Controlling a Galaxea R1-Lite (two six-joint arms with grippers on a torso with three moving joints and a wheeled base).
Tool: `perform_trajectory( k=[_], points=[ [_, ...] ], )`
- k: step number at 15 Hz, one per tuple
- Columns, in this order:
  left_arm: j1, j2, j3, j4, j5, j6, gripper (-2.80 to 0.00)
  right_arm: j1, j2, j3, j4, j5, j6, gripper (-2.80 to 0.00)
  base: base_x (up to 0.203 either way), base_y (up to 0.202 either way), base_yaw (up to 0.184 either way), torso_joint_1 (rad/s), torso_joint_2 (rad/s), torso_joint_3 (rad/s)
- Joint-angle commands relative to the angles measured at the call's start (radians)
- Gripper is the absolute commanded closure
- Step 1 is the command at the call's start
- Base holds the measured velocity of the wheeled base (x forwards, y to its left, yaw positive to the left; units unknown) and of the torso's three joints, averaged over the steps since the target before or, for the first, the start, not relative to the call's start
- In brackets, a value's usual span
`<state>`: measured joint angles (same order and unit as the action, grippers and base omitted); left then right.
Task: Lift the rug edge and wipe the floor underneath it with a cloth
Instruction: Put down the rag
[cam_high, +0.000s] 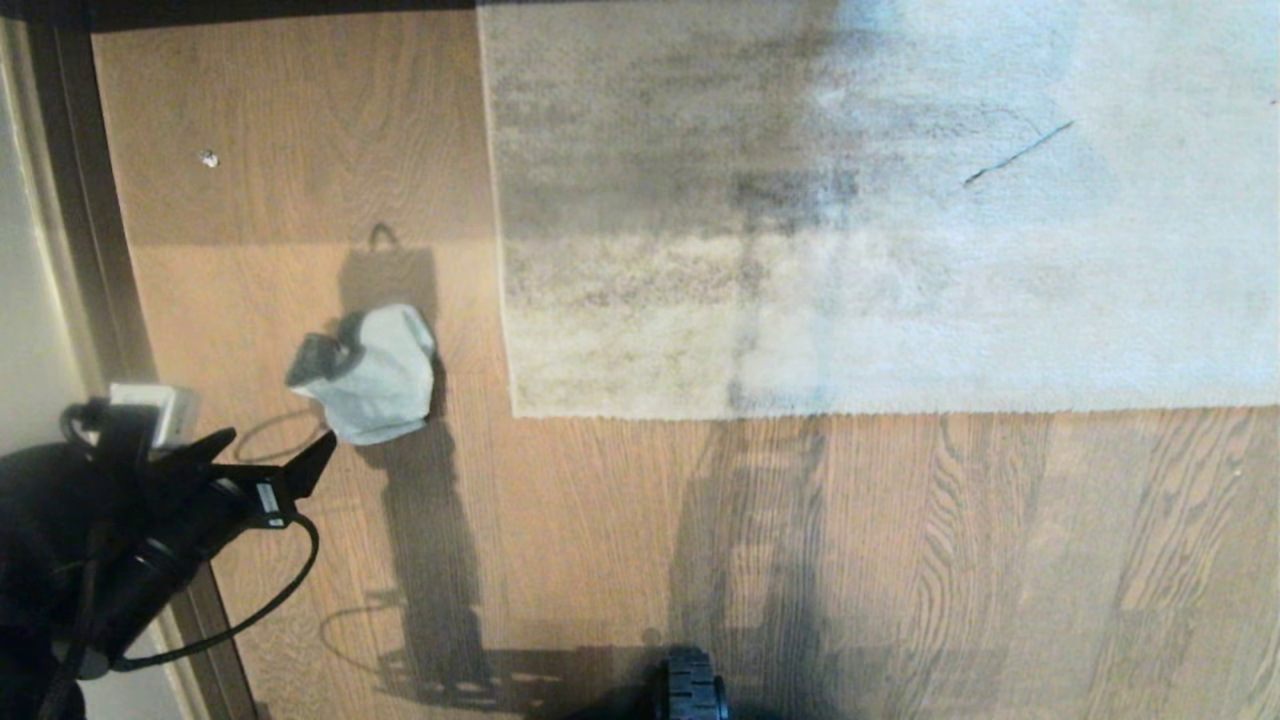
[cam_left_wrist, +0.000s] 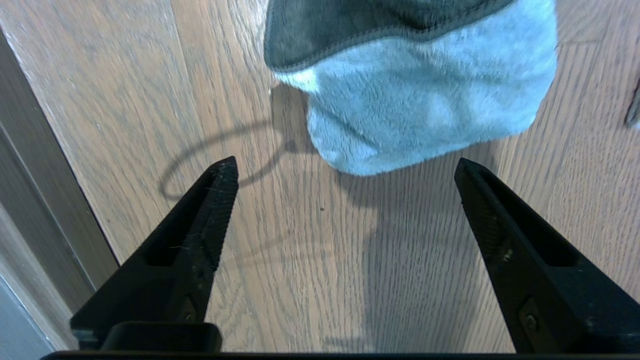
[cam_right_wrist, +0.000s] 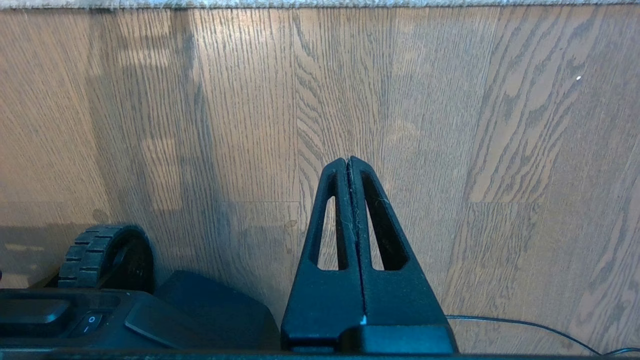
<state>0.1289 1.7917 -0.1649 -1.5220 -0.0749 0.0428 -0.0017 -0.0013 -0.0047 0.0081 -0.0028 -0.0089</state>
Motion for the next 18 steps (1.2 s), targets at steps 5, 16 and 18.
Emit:
perform_trajectory(
  k=[5, 16, 18],
  points=[
    [-0.004, -0.064, 0.065, -0.048, -0.003, -0.002, -2.8, 0.0, 0.001, 0.0, 0.0, 0.0, 0.0, 0.0, 0.0, 0.0, 0.0, 0.0, 0.0, 0.0],
    [-0.034, -0.205, 0.163, -0.048, -0.005, 0.003, -2.8, 0.0, 0.001, 0.0, 0.0, 0.0, 0.0, 0.0, 0.0, 0.0, 0.0, 0.0, 0.0, 0.0],
    [-0.036, -0.228, 0.163, -0.048, -0.006, 0.005, 0.0, 0.0, 0.001, 0.0, 0.0, 0.0, 0.0, 0.0, 0.0, 0.0, 0.0, 0.0, 0.0, 0.0]
  ],
)
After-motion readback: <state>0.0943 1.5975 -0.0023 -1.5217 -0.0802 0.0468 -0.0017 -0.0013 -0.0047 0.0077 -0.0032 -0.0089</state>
